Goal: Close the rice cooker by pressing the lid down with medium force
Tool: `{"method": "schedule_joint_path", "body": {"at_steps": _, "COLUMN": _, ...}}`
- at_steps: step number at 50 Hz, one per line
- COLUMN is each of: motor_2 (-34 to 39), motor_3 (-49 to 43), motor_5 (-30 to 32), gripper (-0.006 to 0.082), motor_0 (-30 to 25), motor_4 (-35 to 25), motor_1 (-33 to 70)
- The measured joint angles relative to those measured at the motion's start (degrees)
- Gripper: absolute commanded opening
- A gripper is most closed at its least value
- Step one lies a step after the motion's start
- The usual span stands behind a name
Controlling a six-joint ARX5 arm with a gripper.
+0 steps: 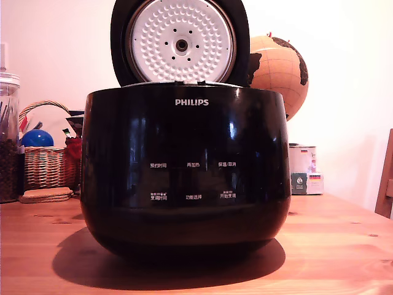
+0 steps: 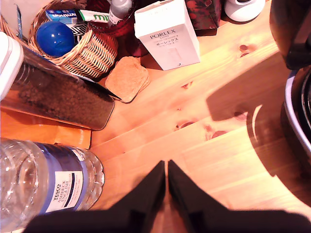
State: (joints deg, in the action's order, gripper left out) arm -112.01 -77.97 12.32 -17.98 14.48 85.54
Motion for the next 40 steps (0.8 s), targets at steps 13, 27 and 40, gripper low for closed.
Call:
{"method": "schedule_joint_path", "body": {"at_steps": 13, "motor_2": -0.3, "motor_3": 16.7, "motor_5": -0.1, "gripper": -0.0021, "motor_0": 0.0, "motor_4": -6.7, "motor_1": 0.0}}
{"method": "schedule_joint_path", "body": {"at_steps": 27, "motor_2": -0.3, "motor_3": 28.5, "motor_5": -0.2, "gripper": -0.0021, "motor_0": 0.5, "motor_4": -17.7, "motor_1": 0.1}}
{"method": "schedule_joint_path", "body": {"at_steps": 40, "motor_2": -0.4, "motor_3": 36.1, "motor_5": -3.3, "gripper": -0.0021, "motor_0": 1.0, "motor_4": -27.7, "motor_1": 2.0}}
